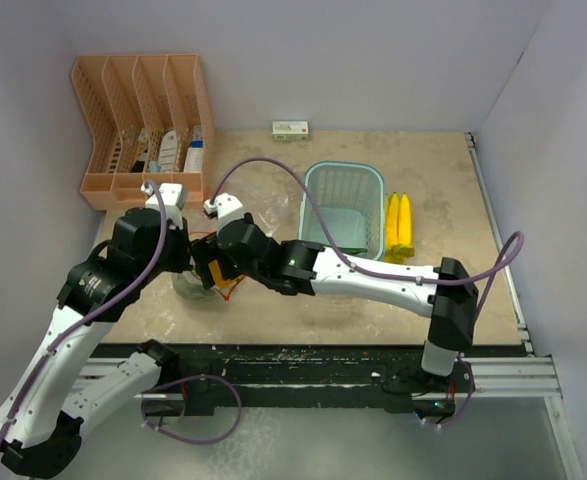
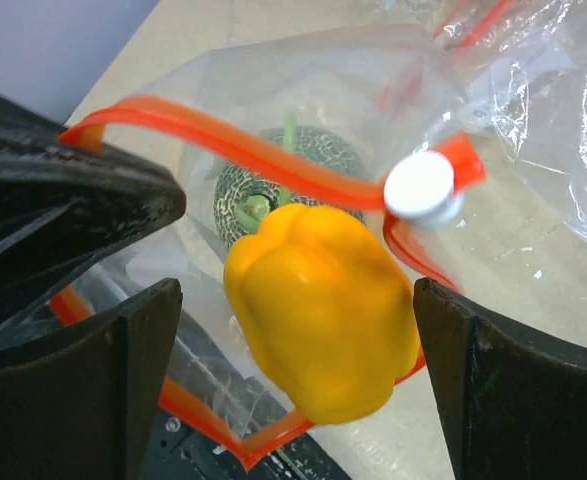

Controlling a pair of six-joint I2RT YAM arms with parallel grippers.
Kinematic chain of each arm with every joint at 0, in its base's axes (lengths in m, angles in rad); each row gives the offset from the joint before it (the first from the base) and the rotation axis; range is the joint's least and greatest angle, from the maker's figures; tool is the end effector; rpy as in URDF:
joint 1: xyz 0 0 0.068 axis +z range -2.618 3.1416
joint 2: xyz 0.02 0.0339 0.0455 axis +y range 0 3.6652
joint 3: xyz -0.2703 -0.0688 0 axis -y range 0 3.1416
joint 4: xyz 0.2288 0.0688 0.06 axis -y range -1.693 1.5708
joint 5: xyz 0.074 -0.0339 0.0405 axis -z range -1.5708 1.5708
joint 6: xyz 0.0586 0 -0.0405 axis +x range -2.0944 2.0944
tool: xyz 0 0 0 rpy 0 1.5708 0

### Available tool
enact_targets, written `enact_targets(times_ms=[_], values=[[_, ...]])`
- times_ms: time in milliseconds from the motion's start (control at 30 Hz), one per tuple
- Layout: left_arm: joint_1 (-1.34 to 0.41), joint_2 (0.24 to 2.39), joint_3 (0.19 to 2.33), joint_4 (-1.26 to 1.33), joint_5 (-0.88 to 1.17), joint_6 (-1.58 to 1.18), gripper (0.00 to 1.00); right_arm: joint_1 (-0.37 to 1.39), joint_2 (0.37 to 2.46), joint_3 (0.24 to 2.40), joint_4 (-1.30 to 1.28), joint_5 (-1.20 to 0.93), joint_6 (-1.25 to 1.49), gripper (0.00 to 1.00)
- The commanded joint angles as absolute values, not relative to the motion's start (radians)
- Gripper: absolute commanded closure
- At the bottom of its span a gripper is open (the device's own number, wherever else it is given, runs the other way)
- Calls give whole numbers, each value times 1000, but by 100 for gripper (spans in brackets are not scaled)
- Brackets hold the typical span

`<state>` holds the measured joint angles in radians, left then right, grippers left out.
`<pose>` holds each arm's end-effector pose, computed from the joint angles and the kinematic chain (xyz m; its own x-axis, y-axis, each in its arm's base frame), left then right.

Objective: Place the food in the zip-top bag and seal the zipper
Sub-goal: Place the fake vegetable in the zipper food storage bag.

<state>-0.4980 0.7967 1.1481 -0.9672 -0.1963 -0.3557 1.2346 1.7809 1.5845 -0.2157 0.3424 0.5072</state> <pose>0.1219 -0.0533 0.3659 -0.5901 -0.0679 -0.8044 0.1313 0.9751 -0.1787 0.1607 0.4003 0.3403 -0.4981 -0.0385 -0.8662 -0.6244 0.7091 0.3275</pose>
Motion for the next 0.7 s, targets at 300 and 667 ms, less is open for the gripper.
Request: enact_targets(times_ms=[300,667], values=[[-502,791,1170,-947,-197,-369,100,1244,1468,1340,-158,355,608,1],[-502,782,1181,-962,-202,-368,100,1244,1443,1178,-127,329,708,32]])
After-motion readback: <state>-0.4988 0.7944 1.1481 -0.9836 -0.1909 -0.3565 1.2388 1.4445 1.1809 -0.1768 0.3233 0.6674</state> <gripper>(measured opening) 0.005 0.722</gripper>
